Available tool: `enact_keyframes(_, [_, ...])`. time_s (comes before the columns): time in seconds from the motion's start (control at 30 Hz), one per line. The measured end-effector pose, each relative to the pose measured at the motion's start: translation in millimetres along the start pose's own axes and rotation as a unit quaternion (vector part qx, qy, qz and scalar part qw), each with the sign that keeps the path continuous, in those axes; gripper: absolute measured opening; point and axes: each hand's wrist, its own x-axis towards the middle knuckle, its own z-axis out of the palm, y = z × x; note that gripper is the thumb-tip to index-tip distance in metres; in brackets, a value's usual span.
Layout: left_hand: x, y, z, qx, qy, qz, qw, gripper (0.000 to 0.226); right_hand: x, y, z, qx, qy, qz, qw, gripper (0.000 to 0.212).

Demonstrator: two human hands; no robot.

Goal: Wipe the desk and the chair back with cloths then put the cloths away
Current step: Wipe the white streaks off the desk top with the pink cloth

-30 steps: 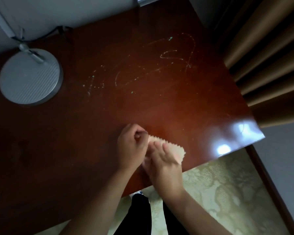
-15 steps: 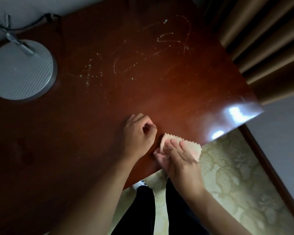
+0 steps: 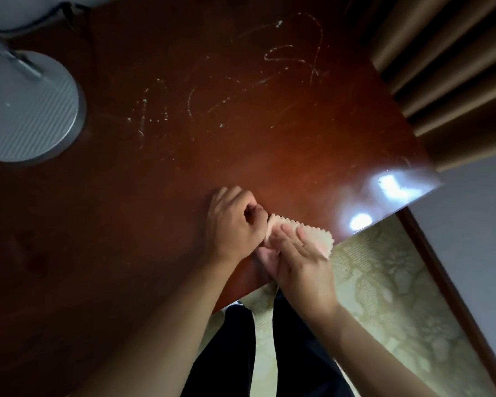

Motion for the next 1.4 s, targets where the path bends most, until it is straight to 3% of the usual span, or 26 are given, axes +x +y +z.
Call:
enact_keyframes(0.13, [0,1,4,0.019,0.013,0.008,1.000,0.018,57,37,-3,-0.052,0.007,0.063,0.997,0.039])
enact_keyframes(0.27, [0,2,6,0.027,0.024,0.014,0.999,0.018,123,59,-7,-0.008,-0.005,0.153,0.988,0.039])
enact_keyframes(0.37, [0,2,7,0.035,0.024,0.014,0.999,0.019,107,45,-9,0.005,-0.014,0.156,0.988,0.045])
enact_keyframes(0.43, [-2,2,8,0.040,0.021,0.021,0.999,0.019,71,30,-10,0.001,-0.018,0.124,0.992,0.042])
enact_keyframes(0.53, [1,2,8,0.048,0.016,0.015,0.999,0.020,46,31,-12,-0.003,-0.002,0.070,0.998,0.054])
enact_keyframes(0.67, [0,4,8,0.037,0.010,0.007,0.999,0.022,85,74,-17,0.004,0.016,0.147,0.989,0.028])
enact_keyframes(0.83, [1,1,9,0.030,0.012,-0.003,0.999,0.024,116,72,-6,0.006,0.039,0.223,0.974,0.034])
enact_keyframes(0.97, [1,5,5,0.011,0.009,-0.004,1.000,0.030,79,28,4,0.034,0.033,0.160,0.986,0.050])
enact_keyframes(1.1, [-2,3,1,-0.009,0.013,-0.019,1.000,0.031,47,-4,21,0.038,0.007,0.083,0.996,0.026])
enact_keyframes(1.23, [-1,2,-3,-0.062,0.021,-0.044,0.997,0.023,37,-13,26,0.038,-0.024,0.069,0.997,0.043])
enact_keyframes(1.4, [-47,-17,-41,-0.059,0.048,-0.043,0.996,0.020,29,-36,30,0.064,-0.064,-0.023,0.996,0.032])
